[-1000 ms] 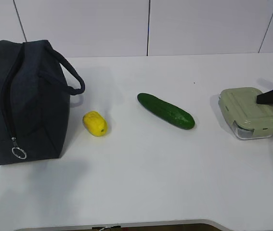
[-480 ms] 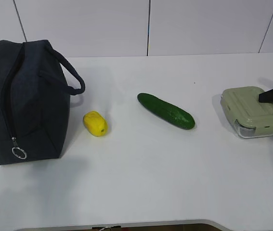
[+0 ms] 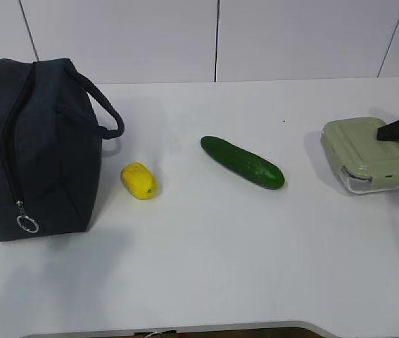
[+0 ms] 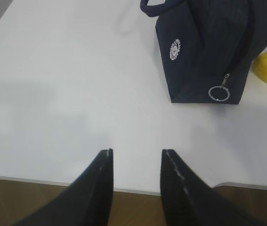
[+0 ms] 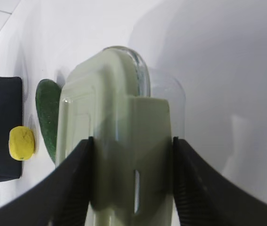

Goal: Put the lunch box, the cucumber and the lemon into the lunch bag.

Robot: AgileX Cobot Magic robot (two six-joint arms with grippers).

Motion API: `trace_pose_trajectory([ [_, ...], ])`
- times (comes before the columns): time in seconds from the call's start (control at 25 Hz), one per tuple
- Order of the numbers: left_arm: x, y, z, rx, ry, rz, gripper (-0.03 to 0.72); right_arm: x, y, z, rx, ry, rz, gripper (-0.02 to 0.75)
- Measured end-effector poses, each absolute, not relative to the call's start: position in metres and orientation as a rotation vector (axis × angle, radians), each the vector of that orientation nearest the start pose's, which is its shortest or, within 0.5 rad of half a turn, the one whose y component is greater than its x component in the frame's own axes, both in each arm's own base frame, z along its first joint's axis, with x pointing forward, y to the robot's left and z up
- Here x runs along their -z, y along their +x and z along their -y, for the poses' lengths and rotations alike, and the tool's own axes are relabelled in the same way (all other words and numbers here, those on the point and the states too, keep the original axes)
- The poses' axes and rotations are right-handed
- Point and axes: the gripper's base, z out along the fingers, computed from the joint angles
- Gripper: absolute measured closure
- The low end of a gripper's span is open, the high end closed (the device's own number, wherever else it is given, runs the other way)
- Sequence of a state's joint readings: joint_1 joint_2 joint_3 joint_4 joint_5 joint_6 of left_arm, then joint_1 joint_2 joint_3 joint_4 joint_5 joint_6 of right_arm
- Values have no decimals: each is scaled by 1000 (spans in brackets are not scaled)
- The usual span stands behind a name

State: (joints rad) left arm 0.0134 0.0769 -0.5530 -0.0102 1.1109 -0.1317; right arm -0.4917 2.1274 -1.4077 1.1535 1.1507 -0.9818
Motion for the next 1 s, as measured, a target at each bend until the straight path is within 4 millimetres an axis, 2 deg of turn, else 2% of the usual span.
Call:
trace_pose_trajectory([
  [0.28,-301,9,1,79,-156,-2152,446,-180,401,97,-1129,93,-2376,364],
  [0.72,-325,55,3,118,-162,-2222,446,-209,413,45,-1245,38,-2268,364],
  [1.0,-330,78,8,202,-167,-2181,446,-215,418,15,-1322,3,-2231,364],
])
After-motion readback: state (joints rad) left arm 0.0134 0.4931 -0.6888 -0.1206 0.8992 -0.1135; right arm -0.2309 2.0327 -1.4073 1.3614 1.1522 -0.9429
